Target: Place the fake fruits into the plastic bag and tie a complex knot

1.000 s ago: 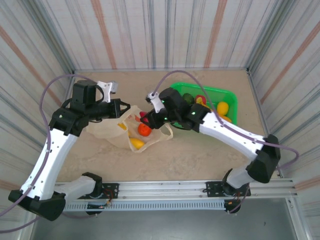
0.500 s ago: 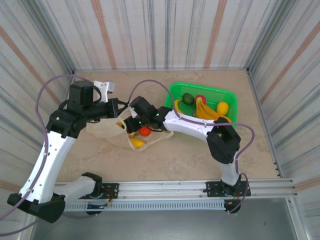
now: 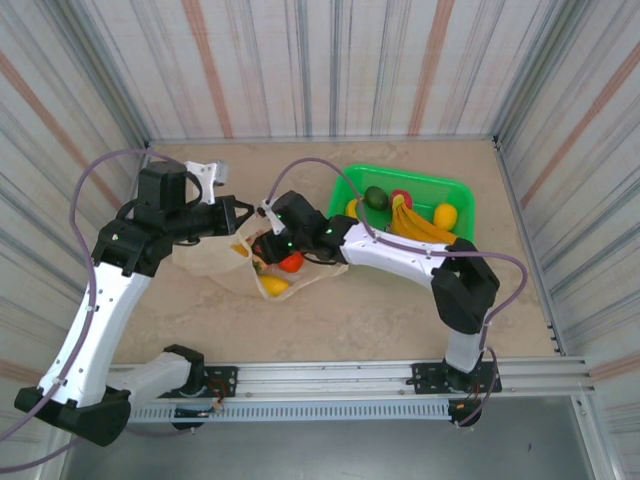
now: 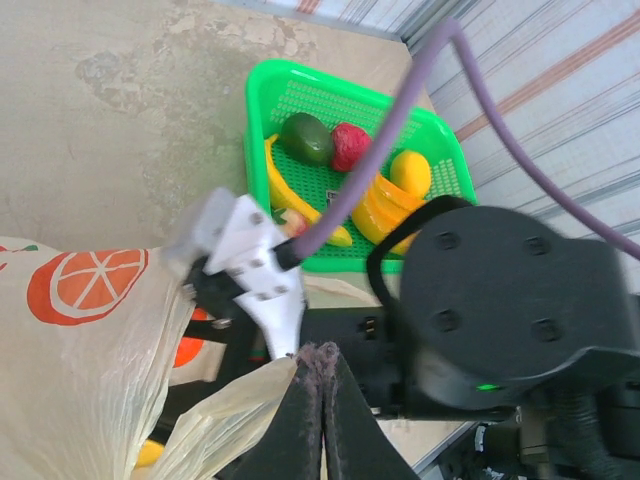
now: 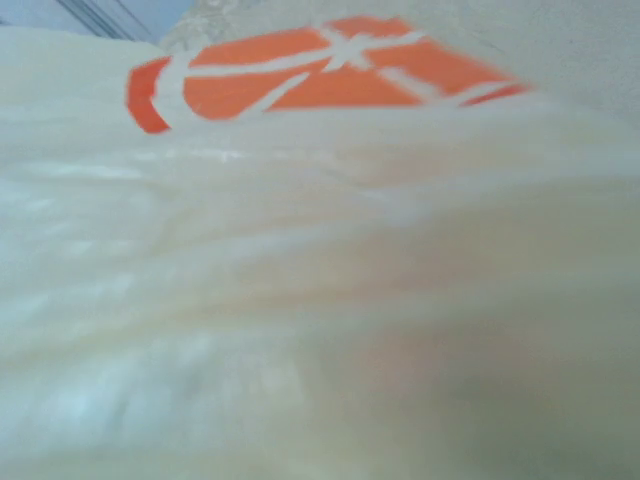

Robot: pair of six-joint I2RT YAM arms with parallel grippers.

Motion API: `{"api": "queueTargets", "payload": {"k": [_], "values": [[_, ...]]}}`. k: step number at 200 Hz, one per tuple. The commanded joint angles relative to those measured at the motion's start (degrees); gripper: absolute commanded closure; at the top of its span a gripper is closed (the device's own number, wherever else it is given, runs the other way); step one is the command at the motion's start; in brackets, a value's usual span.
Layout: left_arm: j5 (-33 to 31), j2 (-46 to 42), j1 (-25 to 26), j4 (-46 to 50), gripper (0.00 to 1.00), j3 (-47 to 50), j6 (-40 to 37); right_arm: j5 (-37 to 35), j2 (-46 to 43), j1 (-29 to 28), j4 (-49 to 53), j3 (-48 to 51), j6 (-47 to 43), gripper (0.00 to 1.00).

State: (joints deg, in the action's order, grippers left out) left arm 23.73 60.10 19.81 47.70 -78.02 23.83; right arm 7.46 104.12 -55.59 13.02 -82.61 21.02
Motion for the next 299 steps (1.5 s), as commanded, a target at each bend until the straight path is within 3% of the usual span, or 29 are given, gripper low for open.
{"api": "queueTargets", "payload": {"k": [1,31,67,117,148,170,190,209,237,270,299], "values": [[-0.6,-0.4,-0.6,-0.2,1.0,-1.7,-0.6,5.0,-4.1,1.7,-0.9,0.9,2.0,0.29],[-0.9,-0.3,-0.6,-0.1,1.0,-2.2,-0.7,4.4,-5.3,1.3,-0.1,1.9,1.6,0.29],[-1.8,-0.6,-0.6,1.3,1.0,-3.3,-1.3,1.2,-13.3,2.0,1.2,5.7,1.4,0.51],[-3.2,-0.7,-0.6,2.1,1.0,-3.8,-2.7,2.6,-28.7,4.1,2.9,12.2,-1.8,0.7],[-2.4,-0.1,-0.6,1.3,1.0,-3.3,-2.5,1.8,-35.1,7.7,3.5,12.8,-1.9,0.69],[-2.4,-0.2,-0.6,1.3,1.0,-3.4,-2.6,0.8,-36.6,15.2,5.4,13.0,1.4,0.67],[-2.2,-0.3,-0.6,1.3,1.0,-3.4,-2.6,6.0,-32.5,25.4,10.7,11.7,4.2,0.63],[-2.0,-0.4,-0.3,1.4,1.0,-3.3,-2.6,2.2,-25.7,29.2,18.2,7.7,2.9,0.61],[-2.0,-0.1,0.7,1.4,1.0,-3.4,-3.3,-4.6,-13.4,30.6,27.3,-1.2,-1.6,0.56],[-4.1,0.0,1.8,2.3,1.0,-4.5,-4.8,-19.0,2.1,29.3,33.7,-12.6,-9.8,0.52],[-5.6,0.0,2.5,2.8,1.0,-4.7,-5.6,-20.7,10.6,30.1,34.6,-18.9,-10.8,0.42]]}}
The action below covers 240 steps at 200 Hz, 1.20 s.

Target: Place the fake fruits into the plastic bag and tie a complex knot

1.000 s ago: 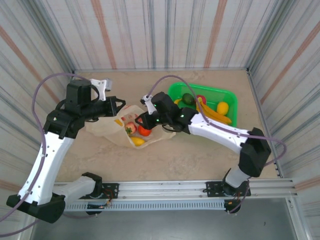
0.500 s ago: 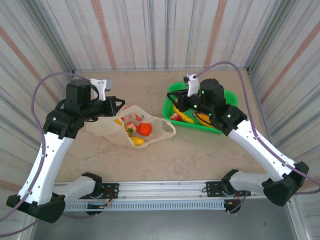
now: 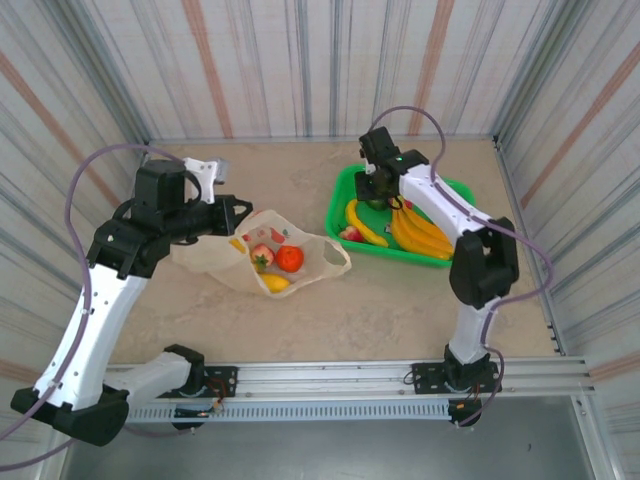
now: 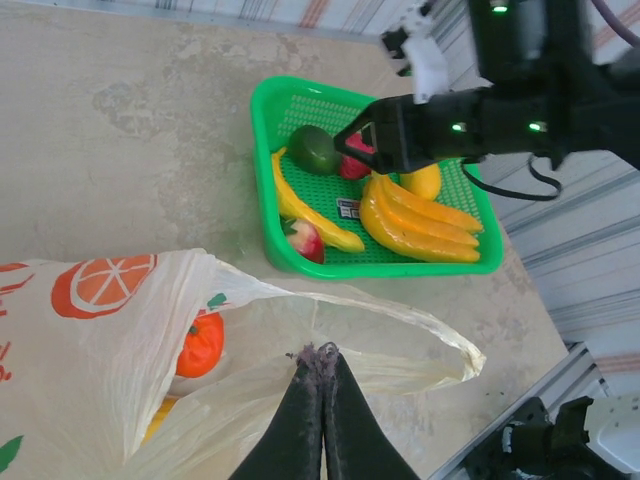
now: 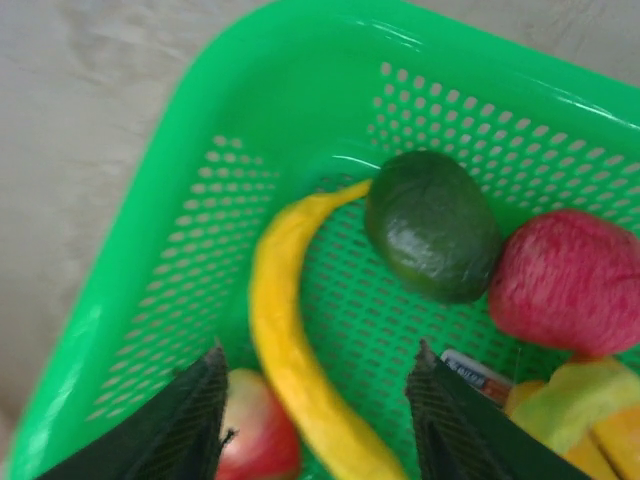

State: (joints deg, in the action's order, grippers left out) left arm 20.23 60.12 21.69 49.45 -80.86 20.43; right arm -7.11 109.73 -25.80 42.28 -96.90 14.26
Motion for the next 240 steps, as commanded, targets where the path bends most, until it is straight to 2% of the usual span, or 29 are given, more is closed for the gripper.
{"api": "queueTargets", "payload": {"k": [1,37,66,107,145,190,240], "values": [[-2.1,0.0,0.7,1.1,1.0,-1.9,-2.2,-6.0,5.2,0.4,5.4,-4.7,-4.1,0.42],[-1.9,0.1,0.9,0.8,1.0,-1.5,-2.2,-6.4,13.6,1.3,7.7,-13.4,-4.8,0.34],[-2.2,0.4,1.0,0.9,1.0,-1.8,-2.3,-8.4,20.1,1.3,10.4,-19.3,-6.3,0.32],[-2.1,0.5,1.0,0.9,1.0,-1.7,-2.4,-10.5,24.4,1.5,10.9,-20.7,-7.4,0.3],[-1.9,0.8,1.0,0.8,1.0,-1.9,-2.2,-8.5,26.4,2.3,11.5,-20.5,-7.0,0.32],[-2.1,0.6,1.0,1.1,1.0,-2.3,-2.3,-5.8,22.5,2.3,9.9,-18.2,-6.6,0.44],[-2.5,0.3,1.0,1.3,1.0,-2.5,-2.2,-4.2,9.6,2.3,7.5,-12.5,-5.4,0.46]]}}
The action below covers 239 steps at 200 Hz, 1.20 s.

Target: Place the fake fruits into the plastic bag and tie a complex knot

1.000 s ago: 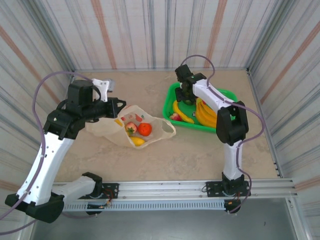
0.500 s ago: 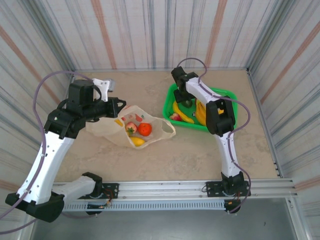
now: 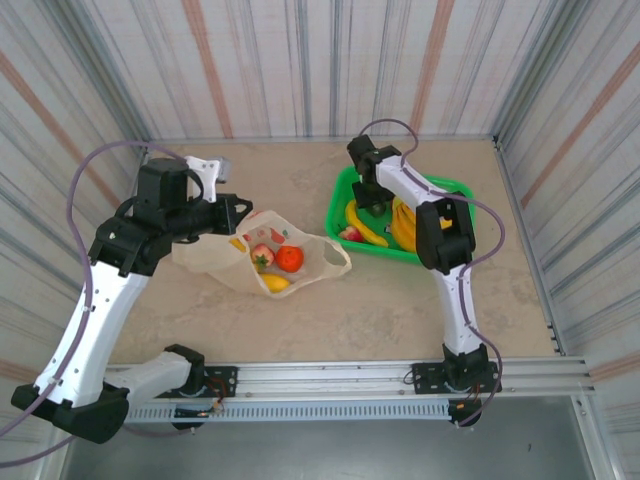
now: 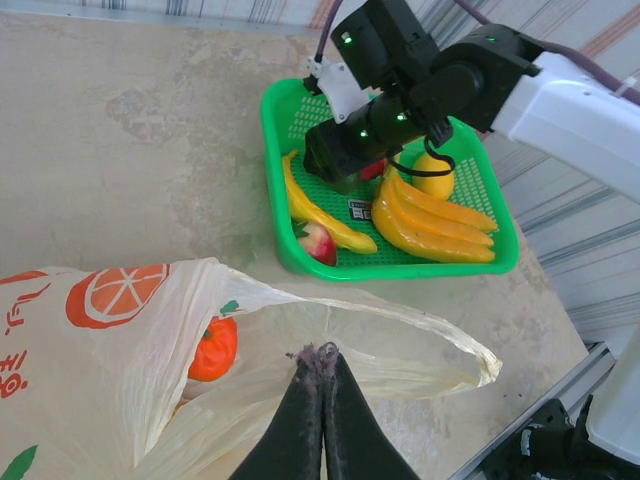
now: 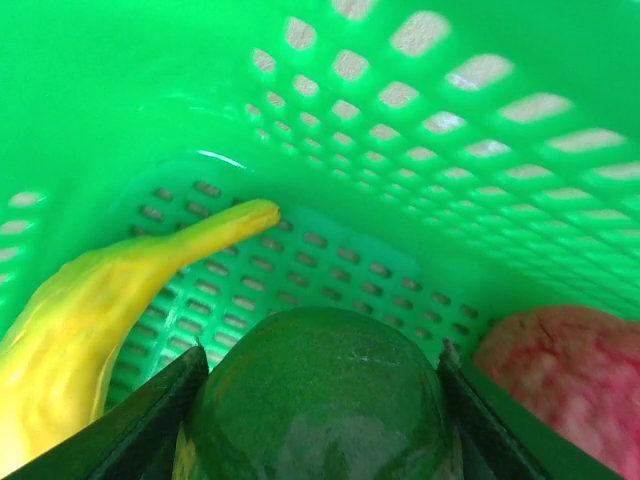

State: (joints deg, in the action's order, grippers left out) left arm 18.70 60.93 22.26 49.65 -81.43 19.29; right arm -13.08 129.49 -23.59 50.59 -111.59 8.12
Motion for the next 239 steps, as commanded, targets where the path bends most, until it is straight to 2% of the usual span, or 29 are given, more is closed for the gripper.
{"api": "queueTargets", "payload": {"k": [1,31,57,98,132,143,165,210,239], "values": [[-1.0,-0.6,0.4,1.1,1.0,-1.9,-1.1,1.8,-10.4,0.1,-0.9,2.3,0.9,0.46],[-0.8,-0.5,0.4,1.1,1.0,-2.3,-1.0,6.8,-21.2,0.0,-3.3,7.3,3.1,0.45],[-0.4,-0.4,0.4,1.1,1.0,-2.6,-0.8,16.4,-32.5,-0.8,-10.3,14.2,4.7,0.45],[-0.2,-0.7,0.4,1.1,1.0,-2.4,-0.4,27.5,-48.8,-8.4,-23.3,25.5,5.0,0.45],[0.6,-1.0,0.4,0.6,1.0,-1.3,0.2,33.8,-54.8,-16.7,-28.6,31.1,4.3,0.45],[0.5,-1.1,0.4,0.6,1.0,-1.2,0.2,33.2,-55.4,-19.9,-28.8,32.2,3.2,0.45],[0.5,-1.3,0.4,0.7,1.0,-1.4,0.2,26.7,-53.3,-27.1,-26.7,34.0,0.2,0.45],[0.5,-2.1,0.4,0.6,1.0,-1.4,0.2,23.1,-44.2,-31.2,-32.2,36.9,4.3,0.47],[0.4,-2.6,0.5,0.8,1.0,-1.6,0.2,15.8,-33.3,-32.7,-29.3,28.7,7.3,0.49]]}}
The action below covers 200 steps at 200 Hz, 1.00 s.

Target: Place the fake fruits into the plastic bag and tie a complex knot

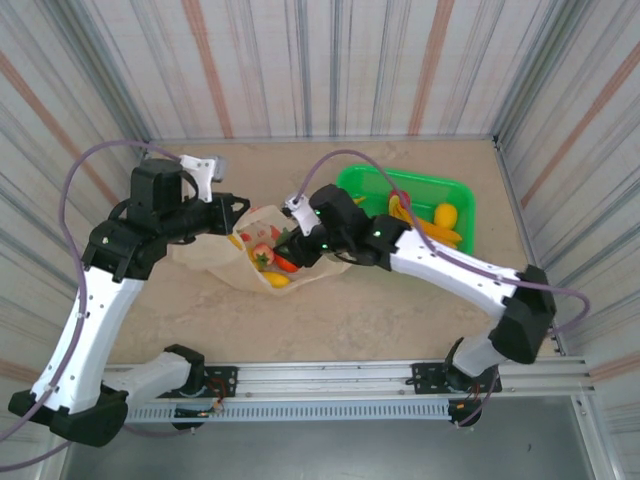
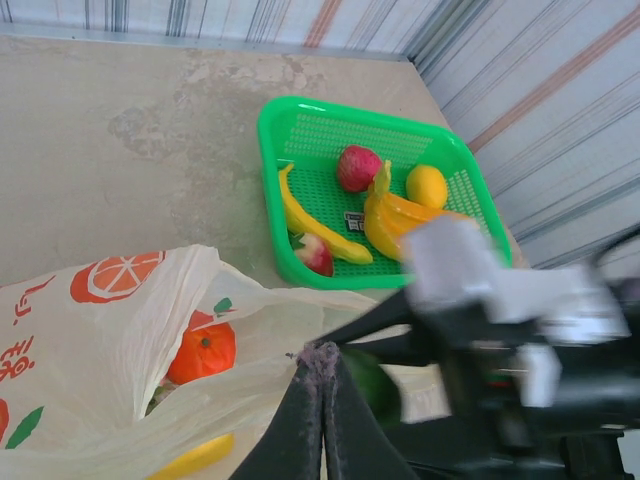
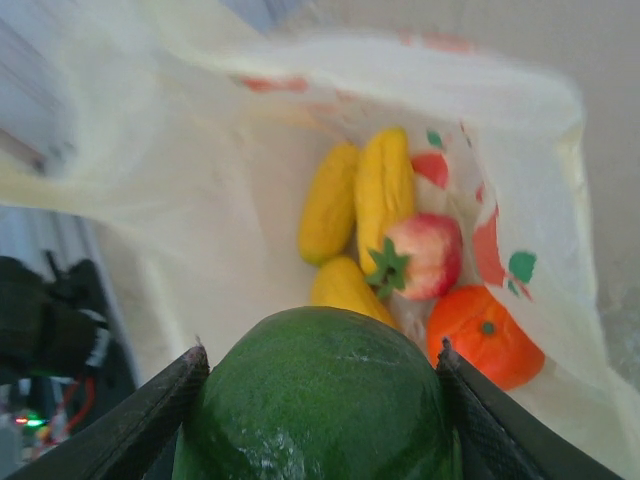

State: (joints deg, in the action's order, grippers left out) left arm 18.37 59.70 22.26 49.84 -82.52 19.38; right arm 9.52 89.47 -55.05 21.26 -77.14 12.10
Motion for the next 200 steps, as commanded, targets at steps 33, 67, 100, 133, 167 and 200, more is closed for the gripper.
{"api": "queueTargets", "payload": {"k": [33,67,100,133,167,200], "values": [[0.1,-1.8,0.9,1.0,1.0,-1.1,0.1,-8.8,15.8,-1.9,-2.3,-11.3,4.7,0.49],[-1.1,-2.0,1.1,1.3,1.0,-1.1,-0.3,-7.2,21.5,-2.3,-6.4,-14.8,6.2,0.34],[-1.4,-1.9,1.2,1.6,1.0,-1.0,-0.6,-7.0,22.5,-2.1,-6.8,-15.0,7.2,0.19],[-1.6,-1.5,1.2,1.1,1.0,-0.7,-0.6,-4.9,19.9,-1.9,-7.9,-12.5,6.0,0.21],[-1.4,-0.7,1.2,1.1,1.0,-1.5,-0.6,-4.4,13.0,-0.8,-8.5,-7.7,6.4,0.38],[-1.5,-0.5,1.2,0.9,1.0,-0.9,-0.6,-3.2,3.4,-0.2,-8.7,-0.8,5.4,0.6]]}}
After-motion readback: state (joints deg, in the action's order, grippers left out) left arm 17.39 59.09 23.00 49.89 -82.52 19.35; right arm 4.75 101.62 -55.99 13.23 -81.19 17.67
